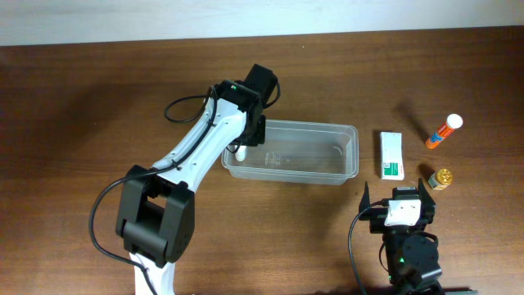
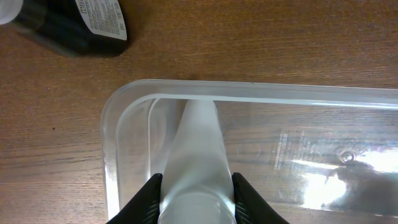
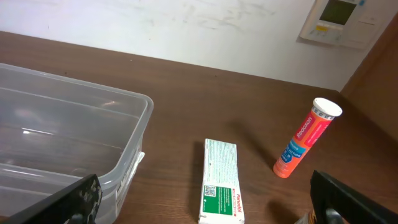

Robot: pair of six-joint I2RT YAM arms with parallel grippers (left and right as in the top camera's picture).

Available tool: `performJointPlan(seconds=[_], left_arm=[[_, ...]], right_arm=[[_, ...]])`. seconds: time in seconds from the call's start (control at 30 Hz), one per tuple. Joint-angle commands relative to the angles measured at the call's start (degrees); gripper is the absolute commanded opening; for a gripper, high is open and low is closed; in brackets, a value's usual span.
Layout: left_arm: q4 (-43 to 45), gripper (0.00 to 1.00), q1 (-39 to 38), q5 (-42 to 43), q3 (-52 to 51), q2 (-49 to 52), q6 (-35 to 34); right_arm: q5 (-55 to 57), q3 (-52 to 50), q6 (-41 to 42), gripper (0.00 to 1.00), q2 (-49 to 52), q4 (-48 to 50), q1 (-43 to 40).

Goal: Pack container
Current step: 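Lower the bottle into the container and open the left gripper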

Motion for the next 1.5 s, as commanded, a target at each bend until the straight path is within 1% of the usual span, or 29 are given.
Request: performJointPlan(seconds=[0.0, 0.17, 0.3, 0.43, 0.67, 0.9, 0.93, 1.0, 1.33, 1.47], left_arm=[[0.4, 0.31, -0.3, 0.0, -0.3, 0.1, 0.0], [0.4, 0.31, -0.3, 0.4, -0.3, -0.1, 0.1], [1.2, 0.31, -0.3, 3.6, -0.2, -0.2, 1.7], [1.9, 0.31, -0.3, 3.5, -0.2, -0.2, 1.9], [2.5, 0.31, -0.3, 3.5, -0.2, -0.2, 4.2], [2.3, 0.32, -0.3, 3.5, -0.2, -0.2, 4.2], [2.3, 0.42, -0.3, 3.5, -0.2, -0.2, 4.2], [2.2, 0.54, -0.3, 3.5, -0.2, -0.2, 4.2], [2.2, 0.55, -0.2, 3.7, 0.0, -0.2, 4.2], [-1.0, 0.55, 0.5, 3.6, 3.8, -0.7, 4.3]], right_arm=[[-0.1, 0.3, -0.4, 0.98, -0.1, -0.1, -0.2], [-0.1, 0.3, -0.4, 0.98, -0.1, -0.1, -0.2], [-0.1, 0.3, -0.4, 0.98, -0.1, 0.0, -0.2], [-0.1, 0.3, -0.4, 0.98, -0.1, 0.0, -0.2], [-0.1, 0.2, -0.4, 0.98, -0.1, -0.1, -0.2], [-0.1, 0.3, -0.4, 0.98, -0.1, 0.0, -0.2], [-0.1, 0.3, -0.4, 0.98, -0.1, -0.1, -0.2], [-0.1, 0.3, -0.4, 0.98, -0.1, 0.0, -0.2], [-0.1, 0.3, -0.4, 0.98, -0.1, -0.1, -0.2], [-0.1, 0.3, -0.4, 0.98, -0.1, -0.1, -0.2]])
